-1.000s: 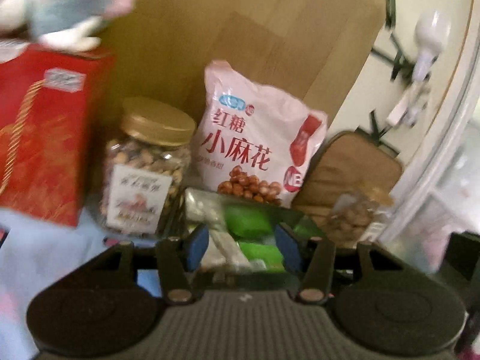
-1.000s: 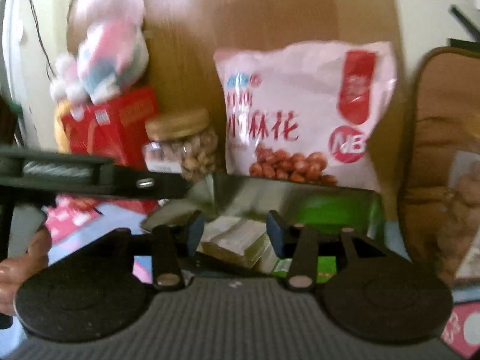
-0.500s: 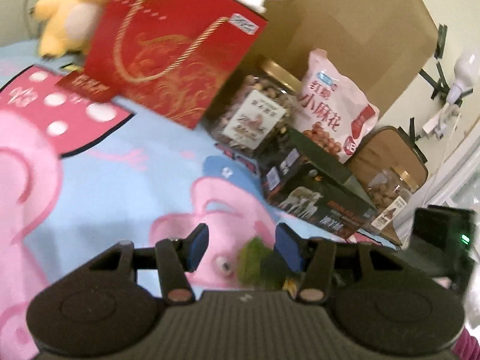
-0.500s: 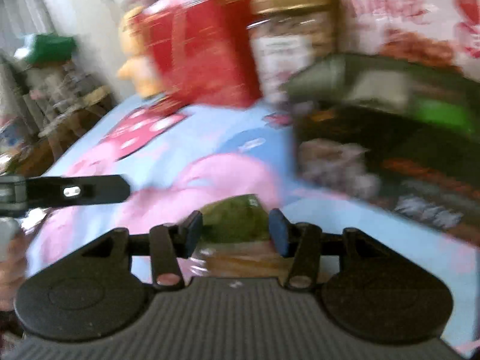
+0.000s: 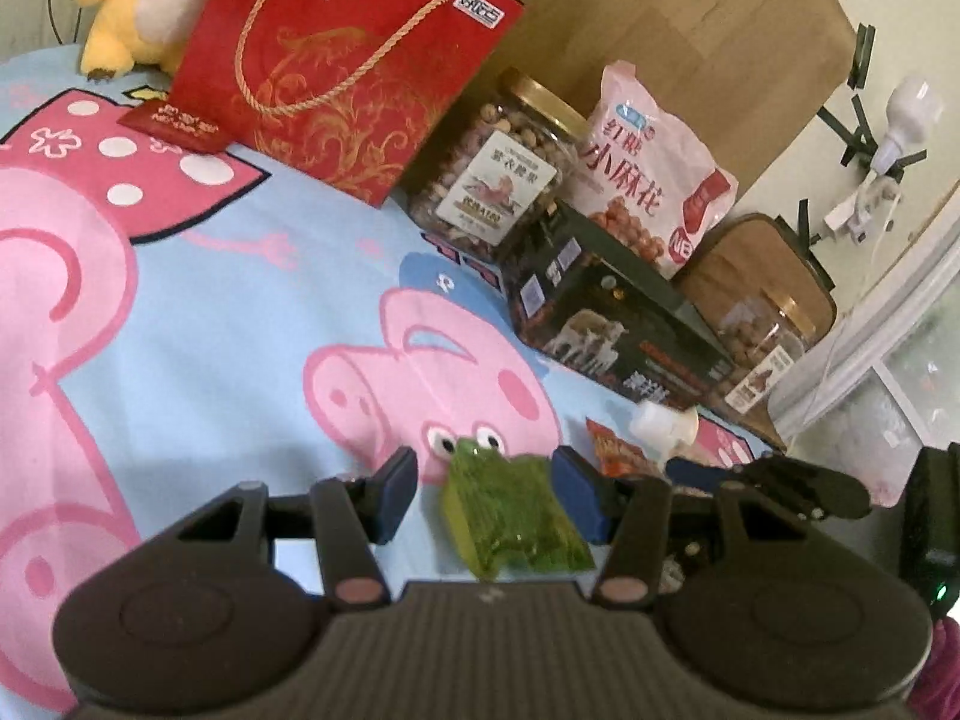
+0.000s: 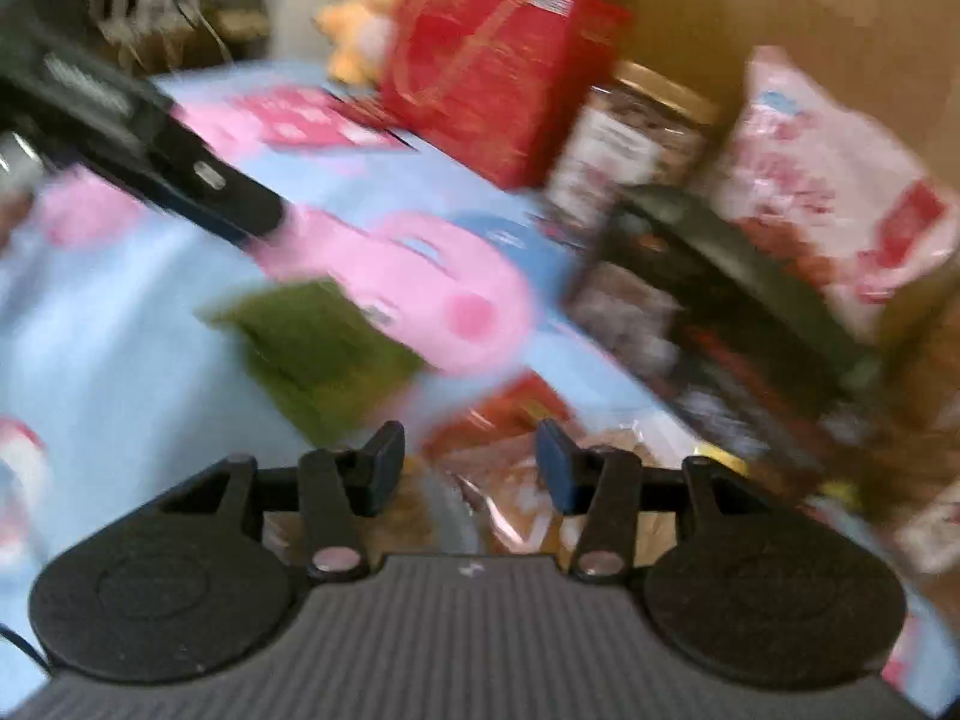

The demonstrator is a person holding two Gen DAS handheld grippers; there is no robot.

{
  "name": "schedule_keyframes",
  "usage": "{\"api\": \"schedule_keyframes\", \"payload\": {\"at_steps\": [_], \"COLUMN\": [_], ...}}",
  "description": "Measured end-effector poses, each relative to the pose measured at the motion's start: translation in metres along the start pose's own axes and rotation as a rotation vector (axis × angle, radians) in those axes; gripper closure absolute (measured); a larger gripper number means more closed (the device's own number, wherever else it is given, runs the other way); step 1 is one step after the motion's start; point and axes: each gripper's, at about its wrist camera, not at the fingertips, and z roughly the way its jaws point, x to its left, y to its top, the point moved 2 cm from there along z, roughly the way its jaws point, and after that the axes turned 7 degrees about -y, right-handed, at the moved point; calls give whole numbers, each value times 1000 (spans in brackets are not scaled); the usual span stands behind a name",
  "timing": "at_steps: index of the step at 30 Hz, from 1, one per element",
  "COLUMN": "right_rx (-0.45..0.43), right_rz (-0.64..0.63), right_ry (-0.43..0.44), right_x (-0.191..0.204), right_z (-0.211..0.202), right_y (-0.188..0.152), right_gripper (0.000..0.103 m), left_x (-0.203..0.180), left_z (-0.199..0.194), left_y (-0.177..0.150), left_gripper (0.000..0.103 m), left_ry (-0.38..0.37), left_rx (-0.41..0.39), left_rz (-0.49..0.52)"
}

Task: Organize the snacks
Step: 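Grasp the green snack packet on the sheet with the left tool, then lift the green packet and drop it into the black box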

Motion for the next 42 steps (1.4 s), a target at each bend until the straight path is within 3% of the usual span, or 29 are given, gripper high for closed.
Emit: {"api": "schedule_keyframes", "payload": {"at_steps": [2,5,9,11,15,18,19,23,25,28,30,31,32,36,42], "right_rx": [-14,-61,3,59,17,-19,-29,-78,-95,-93,-94,-94,-95,-98,-157], "right_rz": [75,225,319,365,345,291,291,315,324,328,328,330,331,359,425], "right_ry": [27,174,296,303,287,242,231,212,211,215,209,209,210,218,262], "right_x": [-9,-13,-2,-1,10,22,23,21,20,19,21,21,21,19,9], "right_z": [-7,-19,3,18,18,15,15,13,13,15,14,14,14,12,-2], "right_y": [2,10,13,6,9,10,9,2,-1,0,0,0,0,-3,-6], "right_gripper": [52,52,53,51,50,49,49,49,49,49,49,49,49,50,49], "left_x": [0,1,1,1,-4,-7,-8,-13,-18,-20,-20,-18,-14,-8,-27], "left_z": [-1,-1,4,11,23,29,29,20,17,29,42,50,56,45,11], "left_y": [-3,-7,-9,-11,-13,-13,-13,-13,-9,-4,-4,-5,-6,-8,4], "left_gripper": [50,49,49,49,51,66,76,82,81,64,67,82,85,86,86], "left_ry": [-3,-9,-20,-37,-52,-4,17,-6,-24,-56,-48,-37,-43,-110,-222], "left_rx": [1,11,46,75,73,61,57,22,11,39,59,74,91,69,31], "left_rz": [-3,-30,-61,-76,-77,-52,-49,-29,-22,-63,-62,-76,-100,-167,-124]}}
